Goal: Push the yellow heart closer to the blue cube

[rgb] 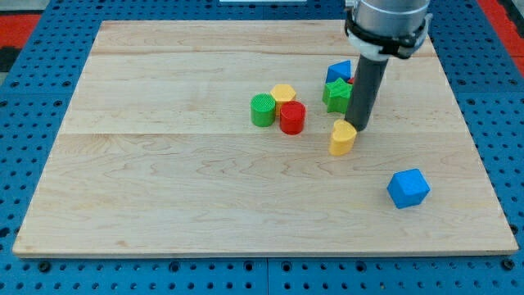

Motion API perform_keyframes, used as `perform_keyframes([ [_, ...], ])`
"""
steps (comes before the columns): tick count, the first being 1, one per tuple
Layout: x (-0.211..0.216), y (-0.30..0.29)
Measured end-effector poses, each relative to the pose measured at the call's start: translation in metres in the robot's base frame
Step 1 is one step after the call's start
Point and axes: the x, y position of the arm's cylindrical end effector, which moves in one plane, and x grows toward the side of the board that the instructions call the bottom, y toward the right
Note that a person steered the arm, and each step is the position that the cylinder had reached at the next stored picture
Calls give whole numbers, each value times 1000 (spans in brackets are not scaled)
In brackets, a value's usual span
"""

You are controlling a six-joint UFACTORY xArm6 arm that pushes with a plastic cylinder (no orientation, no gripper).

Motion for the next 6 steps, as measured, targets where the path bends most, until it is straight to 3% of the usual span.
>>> perform_keyframes([
  [3,-26,-25],
  [5,-2,-82],
  [6,24,-45],
])
